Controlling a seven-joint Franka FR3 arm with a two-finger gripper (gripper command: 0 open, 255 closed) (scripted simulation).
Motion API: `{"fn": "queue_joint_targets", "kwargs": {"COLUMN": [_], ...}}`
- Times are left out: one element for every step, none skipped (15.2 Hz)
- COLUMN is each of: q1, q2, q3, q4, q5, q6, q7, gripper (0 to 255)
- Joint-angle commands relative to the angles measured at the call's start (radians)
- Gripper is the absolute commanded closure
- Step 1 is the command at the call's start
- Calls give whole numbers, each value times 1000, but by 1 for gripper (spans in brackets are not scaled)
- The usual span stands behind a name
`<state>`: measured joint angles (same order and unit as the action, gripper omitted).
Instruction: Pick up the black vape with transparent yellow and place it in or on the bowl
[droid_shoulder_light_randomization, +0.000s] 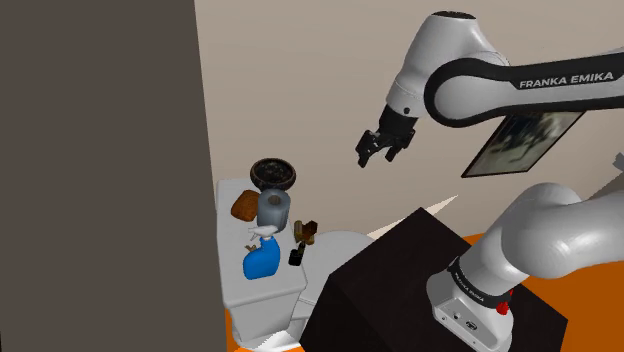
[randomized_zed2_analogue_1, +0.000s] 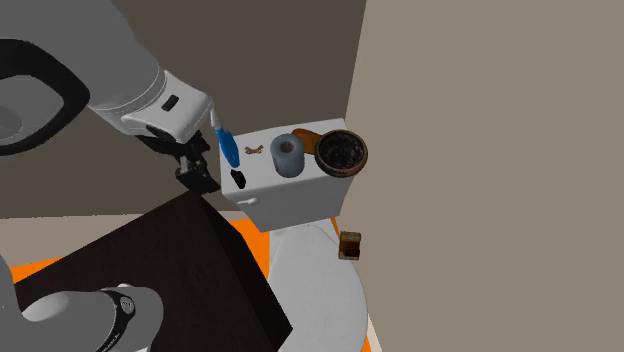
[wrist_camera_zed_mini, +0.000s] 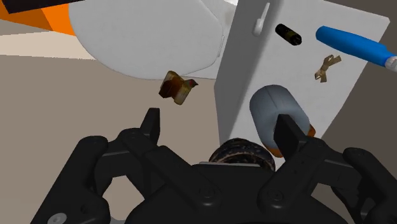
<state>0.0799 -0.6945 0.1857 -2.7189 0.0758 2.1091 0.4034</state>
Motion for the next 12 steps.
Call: {"fn": "queue_joint_targets", "kwargs": {"q1": [5,9,13,17,19,21,23,23,22,20,16,11], "q2": [56,83,112,144,177,212,250,289,330,372,416,461], "q3": [26,41,56,72,88,104,120,136,153,170,187,205], "q4": [-22,-32,-41,-48,-53,-57,-59,-59,-58,-55,-50,-44], "q5": [18,28,37,45,53,59,64,67,67,65,60,50], "q6": [75,110,146,183,220,258,295,333,371,409,446,483], "q7": [37,57,78,98,119,141,163,186,210,236,263,293], "gripper": [0,0,0,0,0,0,0,0,0,0,0,0]}}
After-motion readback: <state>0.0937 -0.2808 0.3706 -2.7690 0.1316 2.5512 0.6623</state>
